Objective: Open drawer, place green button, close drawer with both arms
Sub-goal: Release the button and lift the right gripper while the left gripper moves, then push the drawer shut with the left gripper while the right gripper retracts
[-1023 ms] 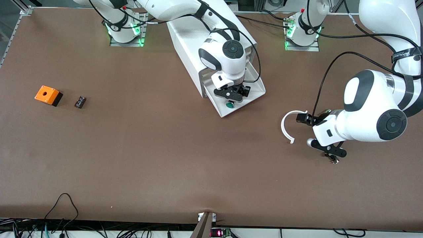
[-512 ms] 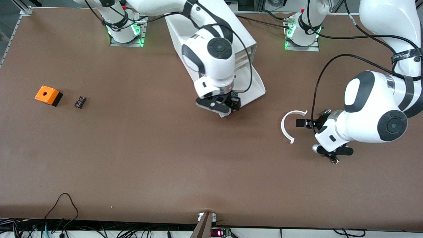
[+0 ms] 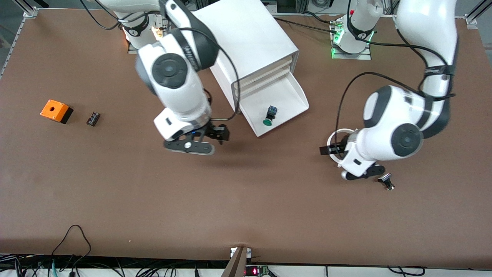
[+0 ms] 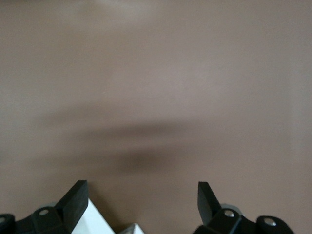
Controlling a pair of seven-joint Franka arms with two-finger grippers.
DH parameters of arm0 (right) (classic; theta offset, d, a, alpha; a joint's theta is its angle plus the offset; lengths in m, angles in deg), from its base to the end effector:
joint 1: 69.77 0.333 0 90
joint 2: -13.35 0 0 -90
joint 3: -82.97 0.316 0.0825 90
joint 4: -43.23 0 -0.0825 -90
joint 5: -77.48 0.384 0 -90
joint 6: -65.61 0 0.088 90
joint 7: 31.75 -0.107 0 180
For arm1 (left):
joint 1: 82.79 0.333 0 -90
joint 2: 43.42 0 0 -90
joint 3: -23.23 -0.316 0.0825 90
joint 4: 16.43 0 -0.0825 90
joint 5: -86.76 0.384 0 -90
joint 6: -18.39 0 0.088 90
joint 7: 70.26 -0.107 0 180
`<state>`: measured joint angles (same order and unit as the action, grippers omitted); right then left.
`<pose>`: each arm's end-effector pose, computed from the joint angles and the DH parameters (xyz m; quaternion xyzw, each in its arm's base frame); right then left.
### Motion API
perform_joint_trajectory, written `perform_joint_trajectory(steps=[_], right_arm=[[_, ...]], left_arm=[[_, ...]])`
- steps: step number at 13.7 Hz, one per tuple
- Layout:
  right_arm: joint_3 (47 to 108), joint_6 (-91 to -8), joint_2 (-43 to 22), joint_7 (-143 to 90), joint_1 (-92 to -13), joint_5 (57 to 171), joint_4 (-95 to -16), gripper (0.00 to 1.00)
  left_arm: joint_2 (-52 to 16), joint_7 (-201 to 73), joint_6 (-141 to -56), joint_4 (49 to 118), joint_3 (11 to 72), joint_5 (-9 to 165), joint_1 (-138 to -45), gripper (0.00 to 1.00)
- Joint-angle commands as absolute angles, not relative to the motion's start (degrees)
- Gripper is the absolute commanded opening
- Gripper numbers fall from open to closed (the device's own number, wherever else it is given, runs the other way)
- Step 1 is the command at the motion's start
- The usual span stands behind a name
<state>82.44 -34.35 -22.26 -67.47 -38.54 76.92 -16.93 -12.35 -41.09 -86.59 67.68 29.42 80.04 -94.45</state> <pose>0.6331 0.3773 0.4851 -0.9984 0.0421 -0.0347 0.0138 0.6520 -0.2076 0.3542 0.9850 0.1230 -0.1134 0.0416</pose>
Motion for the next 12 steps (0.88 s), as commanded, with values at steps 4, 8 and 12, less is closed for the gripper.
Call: perform_joint_trajectory(steps=[4, 8, 12], right_arm=[[82.97, -32.30, -12.42, -50.66, -51.29, 78.01, -26.45, 0.99], [80.00, -31.95, -6.61, -41.97, -57.11, 78.10, -32.95, 0.99], [73.32, -28.36, -1.86, -36.23, -57.29, 82.12, -36.39, 0.99]], left_arm=[[-18.28, -25.55, -104.00, 86.11, 29.29, 85.95, -103.44, 1.00], [-18.99, -17.37, -109.65, 91.76, 30.26, 87.02, -106.95, 1.00], [-18.37, -14.36, -118.71, 97.29, 30.26, 87.46, -108.80, 1.00]])
